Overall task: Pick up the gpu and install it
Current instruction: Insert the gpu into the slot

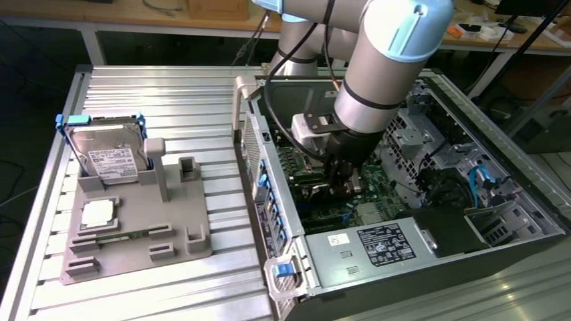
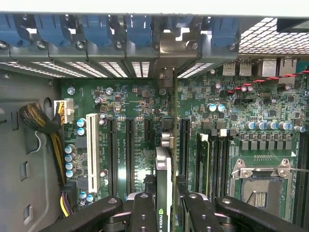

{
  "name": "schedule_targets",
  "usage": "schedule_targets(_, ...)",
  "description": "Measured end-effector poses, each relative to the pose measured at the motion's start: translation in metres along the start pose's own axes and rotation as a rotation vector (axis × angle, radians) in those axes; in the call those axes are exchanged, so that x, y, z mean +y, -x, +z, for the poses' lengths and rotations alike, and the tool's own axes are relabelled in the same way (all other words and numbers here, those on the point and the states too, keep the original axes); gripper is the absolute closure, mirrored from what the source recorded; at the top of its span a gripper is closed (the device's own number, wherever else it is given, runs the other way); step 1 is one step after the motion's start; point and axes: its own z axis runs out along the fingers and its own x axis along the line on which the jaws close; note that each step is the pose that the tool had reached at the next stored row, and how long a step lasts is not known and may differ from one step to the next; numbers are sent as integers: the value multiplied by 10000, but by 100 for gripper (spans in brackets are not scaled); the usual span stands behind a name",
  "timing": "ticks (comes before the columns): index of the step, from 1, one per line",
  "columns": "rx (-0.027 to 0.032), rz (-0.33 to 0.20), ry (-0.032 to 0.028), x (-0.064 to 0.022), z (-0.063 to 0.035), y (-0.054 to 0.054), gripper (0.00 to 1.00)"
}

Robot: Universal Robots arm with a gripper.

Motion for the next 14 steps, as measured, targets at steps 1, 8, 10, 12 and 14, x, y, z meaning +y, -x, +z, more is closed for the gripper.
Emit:
schedule_targets(1,1,0,0,0,3,0,73)
schedule_targets(8,3,0,-3,2,26,-1,73)
schedule_targets(10,2,-1,-7,2,34,-1,73)
schedule_targets(12,1,0,-9,3,40,-1,73)
schedule_targets(14,2,0,-11,4,43,-2,73)
